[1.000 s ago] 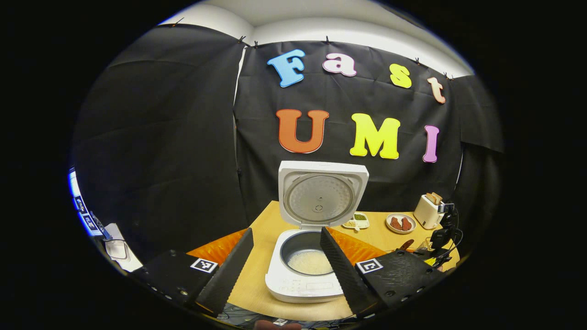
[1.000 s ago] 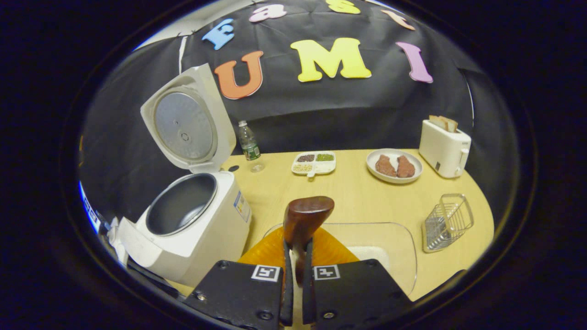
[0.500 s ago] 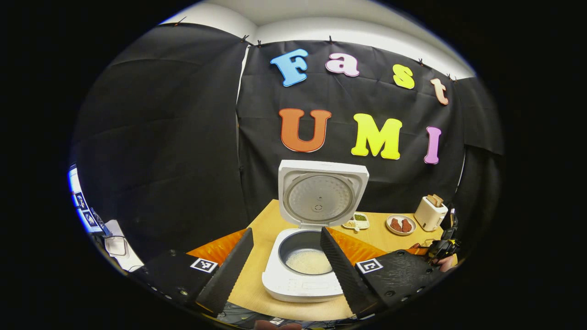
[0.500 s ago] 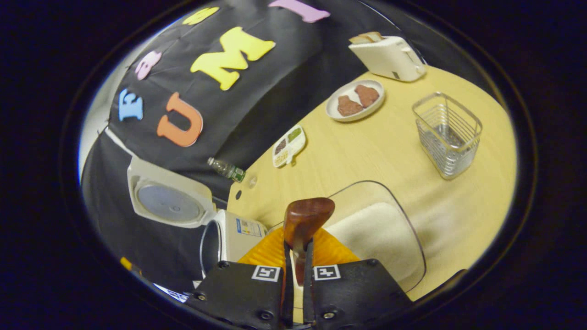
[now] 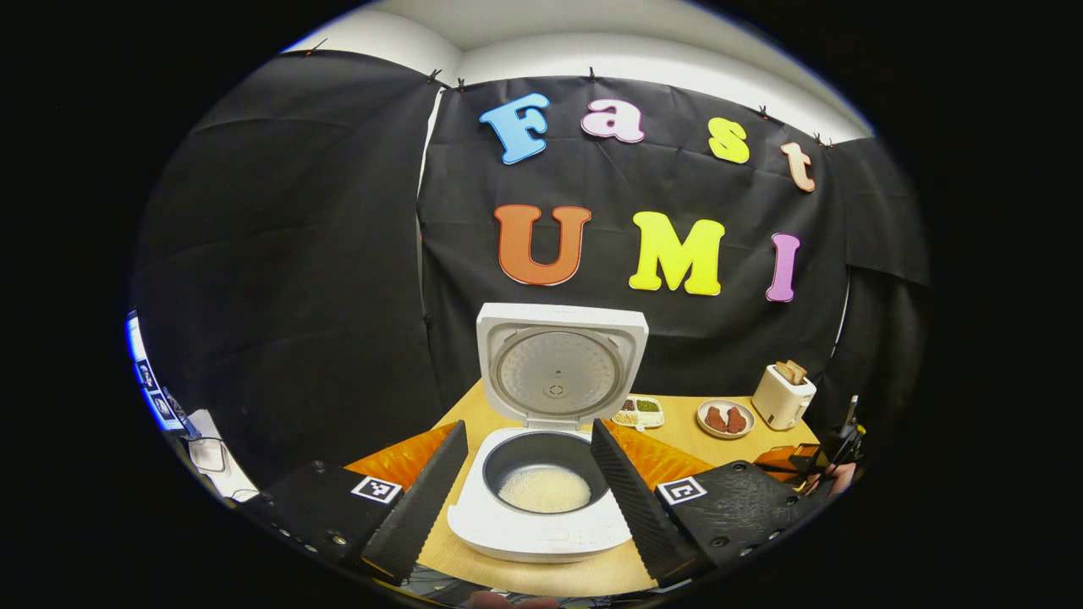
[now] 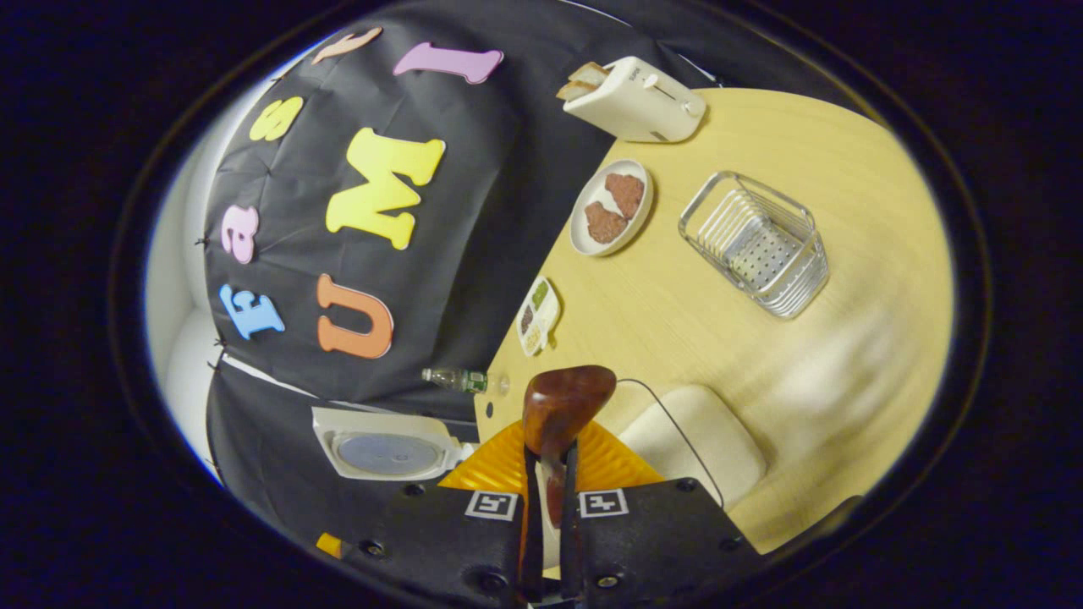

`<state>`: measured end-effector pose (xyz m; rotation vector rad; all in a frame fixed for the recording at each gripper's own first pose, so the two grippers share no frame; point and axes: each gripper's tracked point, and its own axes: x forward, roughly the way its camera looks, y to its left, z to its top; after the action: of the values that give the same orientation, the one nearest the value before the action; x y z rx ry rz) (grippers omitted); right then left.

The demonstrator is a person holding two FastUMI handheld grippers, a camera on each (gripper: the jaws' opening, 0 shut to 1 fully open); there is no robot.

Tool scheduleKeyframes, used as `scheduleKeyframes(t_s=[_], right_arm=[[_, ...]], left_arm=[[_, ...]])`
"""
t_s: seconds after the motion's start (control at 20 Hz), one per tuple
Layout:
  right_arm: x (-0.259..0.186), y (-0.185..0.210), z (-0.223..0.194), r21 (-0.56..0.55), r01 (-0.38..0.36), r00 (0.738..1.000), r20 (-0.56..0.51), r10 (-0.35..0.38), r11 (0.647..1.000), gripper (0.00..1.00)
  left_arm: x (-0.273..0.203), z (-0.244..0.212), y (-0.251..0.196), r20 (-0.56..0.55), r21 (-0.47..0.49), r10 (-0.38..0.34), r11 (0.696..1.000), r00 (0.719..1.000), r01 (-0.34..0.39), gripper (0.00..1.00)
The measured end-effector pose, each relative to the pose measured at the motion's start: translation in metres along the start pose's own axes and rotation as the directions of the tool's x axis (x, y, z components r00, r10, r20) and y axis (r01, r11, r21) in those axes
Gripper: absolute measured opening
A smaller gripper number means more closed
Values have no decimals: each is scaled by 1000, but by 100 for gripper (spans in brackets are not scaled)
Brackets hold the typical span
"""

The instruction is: Close the left gripper, press the button to open the rice cooker; take a wooden spoon from the chopstick holder with the right hand, scoop a spoonful of rice and pour it into the rice cooker, then put the wooden spoon back into the chopstick holder.

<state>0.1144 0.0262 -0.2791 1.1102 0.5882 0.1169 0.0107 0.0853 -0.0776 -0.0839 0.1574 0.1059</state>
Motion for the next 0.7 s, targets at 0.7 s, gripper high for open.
scheduleKeyframes(t_s=[0.7], right_arm=[[37,195,-58,-127,-230,970,-110,217,965,13]], left_arm=[[-19,-4,52,71,-20,51,999,996,-49,94]])
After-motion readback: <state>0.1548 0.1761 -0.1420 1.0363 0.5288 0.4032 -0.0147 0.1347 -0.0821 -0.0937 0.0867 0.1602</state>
